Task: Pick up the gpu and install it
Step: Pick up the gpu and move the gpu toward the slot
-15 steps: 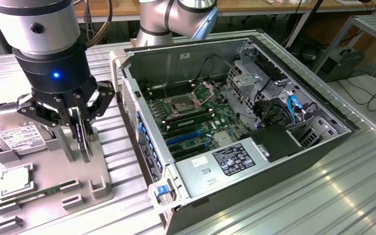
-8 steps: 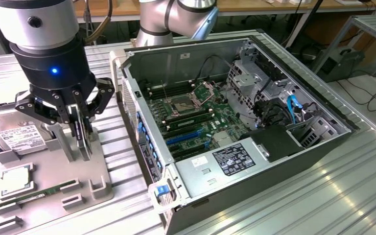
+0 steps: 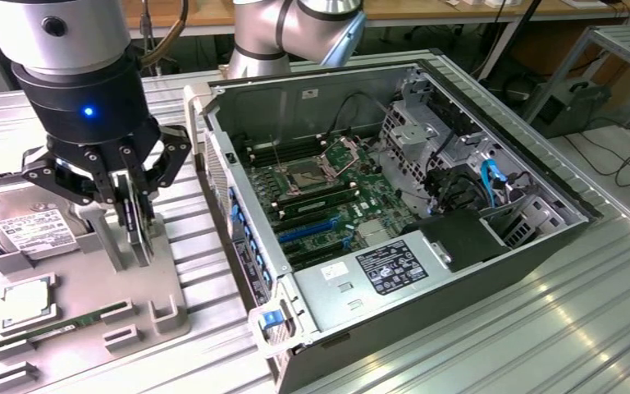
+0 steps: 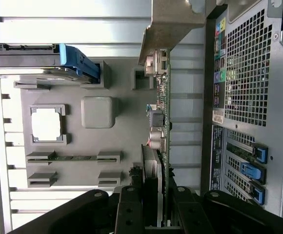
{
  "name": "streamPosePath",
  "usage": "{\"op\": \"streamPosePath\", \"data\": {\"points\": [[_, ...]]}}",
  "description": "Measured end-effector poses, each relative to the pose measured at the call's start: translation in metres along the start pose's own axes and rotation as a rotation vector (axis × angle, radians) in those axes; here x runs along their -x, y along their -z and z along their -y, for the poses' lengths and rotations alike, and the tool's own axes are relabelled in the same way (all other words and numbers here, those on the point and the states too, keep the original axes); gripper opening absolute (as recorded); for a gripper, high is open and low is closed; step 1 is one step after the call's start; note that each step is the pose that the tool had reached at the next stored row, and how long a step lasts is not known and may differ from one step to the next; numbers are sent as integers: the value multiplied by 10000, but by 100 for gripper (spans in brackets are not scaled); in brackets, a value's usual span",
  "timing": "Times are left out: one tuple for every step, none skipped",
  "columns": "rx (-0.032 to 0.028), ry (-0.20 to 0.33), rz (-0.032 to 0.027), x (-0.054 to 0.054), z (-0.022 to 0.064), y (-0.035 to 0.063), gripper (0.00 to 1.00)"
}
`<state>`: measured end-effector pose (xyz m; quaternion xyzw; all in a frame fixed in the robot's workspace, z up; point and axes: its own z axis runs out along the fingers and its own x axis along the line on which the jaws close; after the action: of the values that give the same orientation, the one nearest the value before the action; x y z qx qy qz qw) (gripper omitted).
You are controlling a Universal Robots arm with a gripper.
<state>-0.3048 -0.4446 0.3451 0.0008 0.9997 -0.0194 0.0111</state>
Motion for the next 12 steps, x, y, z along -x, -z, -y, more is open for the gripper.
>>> {"op": "streamPosePath", "data": {"points": [[1, 0, 1, 0, 0, 5, 28], [1, 0, 1, 0, 1, 15, 28], [1, 0, 1, 1, 1, 21, 28], [1, 0, 1, 1, 1, 30, 28], [1, 0, 1, 1, 1, 38, 28], [0, 0, 1, 1, 2, 45, 28], [2, 0, 2, 1, 2, 50, 28], [1, 0, 1, 1, 2, 57, 28], [0, 0, 1, 1, 2, 64, 28], [0, 0, 0, 2, 3, 70, 28], [0, 0, 0, 2, 3, 76, 28], [1, 0, 1, 2, 3, 84, 28]]}}
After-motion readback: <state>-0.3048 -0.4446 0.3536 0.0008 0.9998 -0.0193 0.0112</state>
